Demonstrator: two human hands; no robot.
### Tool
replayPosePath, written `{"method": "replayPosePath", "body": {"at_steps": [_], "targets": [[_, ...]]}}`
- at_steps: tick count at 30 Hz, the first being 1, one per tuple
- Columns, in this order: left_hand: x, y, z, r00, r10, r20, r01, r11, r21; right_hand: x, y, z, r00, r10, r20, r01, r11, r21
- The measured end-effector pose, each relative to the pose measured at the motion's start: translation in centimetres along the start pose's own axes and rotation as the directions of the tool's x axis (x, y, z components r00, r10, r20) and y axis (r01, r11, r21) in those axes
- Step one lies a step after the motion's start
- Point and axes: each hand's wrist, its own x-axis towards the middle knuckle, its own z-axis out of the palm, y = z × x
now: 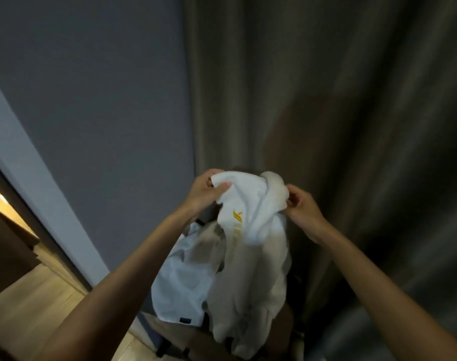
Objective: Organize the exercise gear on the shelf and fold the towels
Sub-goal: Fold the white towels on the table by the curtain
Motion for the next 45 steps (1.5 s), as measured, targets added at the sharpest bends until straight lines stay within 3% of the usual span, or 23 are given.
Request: {"method": "replayPosePath", "body": {"at_steps": [4,8,13,15,17,19,20,24,28,30,33,34,36,38,41,45], "targets": [[0.7,1.6,-1.4,0.974,0.228,-0.009,-0.227,0.972,0.063,0.3,0.9,-0.7,0.985,0.173,-0.021,-0.173,0.955,-0.242],[0.2,3.5,-2.6,0.956,0.27,0.114,-0.273,0.962,0.016,1.2,-0.7,0.8,0.965,0.212,-0.156,-0.218,0.976,-0.024],[-1.9,3.9,-3.7,0.922,0.222,0.318,-0.236,0.972,0.005,2.5,-3.7,4.4,0.967,0.242,0.076,-0.227,0.96,-0.164],[-2.7,3.8,-4.6,0.913,0.205,0.353,-0.232,0.972,0.034,2.6,-3.9,6.1,0.914,0.32,0.248,-0.318,0.947,-0.051],[-3.4,3.3,-5.7,0.909,0.214,0.358,-0.266,0.959,0.103,2.4,-3.5,7.1,0.79,0.458,0.407,-0.528,0.846,0.074],[-4.0,2.5,-6.9,0.917,0.205,0.342,-0.271,0.949,0.158,1.7,-2.9,7.8,0.664,0.544,0.513,-0.653,0.756,0.043],[-4.3,2.1,-7.6,0.932,0.179,0.314,-0.241,0.955,0.172,1.6,-2.5,8.3,0.652,0.552,0.52,-0.654,0.756,0.018],[-4.9,0.6,-9.9,0.97,0.145,0.192,-0.188,0.955,0.229,2.5,-2.6,9.5,0.879,0.373,0.298,-0.416,0.905,0.093],[-5.0,0.0,-11.1,0.978,0.093,0.188,-0.135,0.964,0.227,3.6,-4.1,9.0,0.971,0.127,0.202,-0.141,0.988,0.056],[-4.5,0.5,-11.2,0.984,0.088,0.152,-0.106,0.988,0.113,4.0,-4.8,8.9,0.983,-0.01,0.183,0.016,0.999,-0.03],[-3.7,1.7,-10.3,0.993,-0.012,0.114,0.031,0.985,-0.169,4.0,-5.2,9.5,0.921,-0.188,0.34,0.263,0.946,-0.188],[-3.4,2.0,-9.7,0.992,-0.069,0.107,0.087,0.981,-0.176,3.8,-5.2,9.8,0.902,-0.209,0.378,0.306,0.927,-0.218],[-2.8,2.0,-8.6,0.987,-0.144,0.071,0.145,0.989,-0.016,3.4,-4.9,10.2,0.894,-0.241,0.378,0.346,0.907,-0.24],[-2.4,1.5,-8.1,0.994,-0.097,-0.041,0.103,0.981,0.165,3.3,-4.4,10.3,0.919,-0.222,0.327,0.309,0.919,-0.246],[-2.2,0.5,-8.0,0.99,0.01,-0.141,0.018,0.98,0.196,3.4,-2.8,9.8,0.936,-0.083,0.342,0.156,0.969,-0.193],[-1.9,0.0,-9.8,0.926,0.112,-0.362,-0.038,0.978,0.205,3.4,1.7,8.1,0.82,0.218,0.529,0.043,0.899,-0.436]]}}
